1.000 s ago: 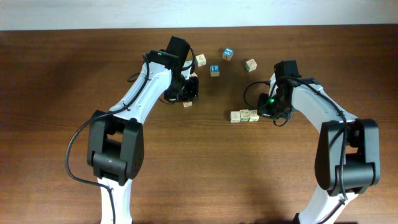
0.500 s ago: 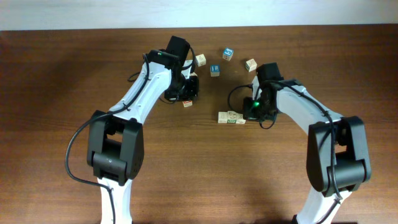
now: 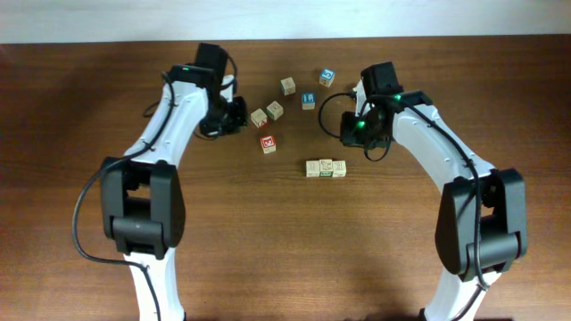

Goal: Rotate 3 blocks

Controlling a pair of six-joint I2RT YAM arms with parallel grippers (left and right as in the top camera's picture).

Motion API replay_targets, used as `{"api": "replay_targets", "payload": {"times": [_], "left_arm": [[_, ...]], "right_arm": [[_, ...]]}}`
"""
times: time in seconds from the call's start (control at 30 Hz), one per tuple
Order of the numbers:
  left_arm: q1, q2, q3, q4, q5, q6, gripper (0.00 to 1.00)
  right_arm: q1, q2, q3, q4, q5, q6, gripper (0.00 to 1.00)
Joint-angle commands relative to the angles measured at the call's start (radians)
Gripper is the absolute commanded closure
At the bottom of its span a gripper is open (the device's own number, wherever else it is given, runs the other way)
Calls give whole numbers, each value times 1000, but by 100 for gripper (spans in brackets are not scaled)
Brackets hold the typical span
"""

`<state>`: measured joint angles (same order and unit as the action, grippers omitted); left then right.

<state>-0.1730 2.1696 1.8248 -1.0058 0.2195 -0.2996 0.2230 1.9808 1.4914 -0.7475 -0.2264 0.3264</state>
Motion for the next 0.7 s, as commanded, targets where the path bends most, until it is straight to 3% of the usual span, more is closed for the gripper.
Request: {"api": "replay_targets", "payload": {"times": [0.0,0.17,0.67], "left_arm": [[21,7,-5,-2,-7,-2,100],[23,7,-5,-8,-7,2,100],[23,7,-5,-9,-7,2,99]], "right_arm": [[64,21,12,9,113,132,75],[155,71,12,23,285,154,75],[166,92,10,2,273,87,76]]}}
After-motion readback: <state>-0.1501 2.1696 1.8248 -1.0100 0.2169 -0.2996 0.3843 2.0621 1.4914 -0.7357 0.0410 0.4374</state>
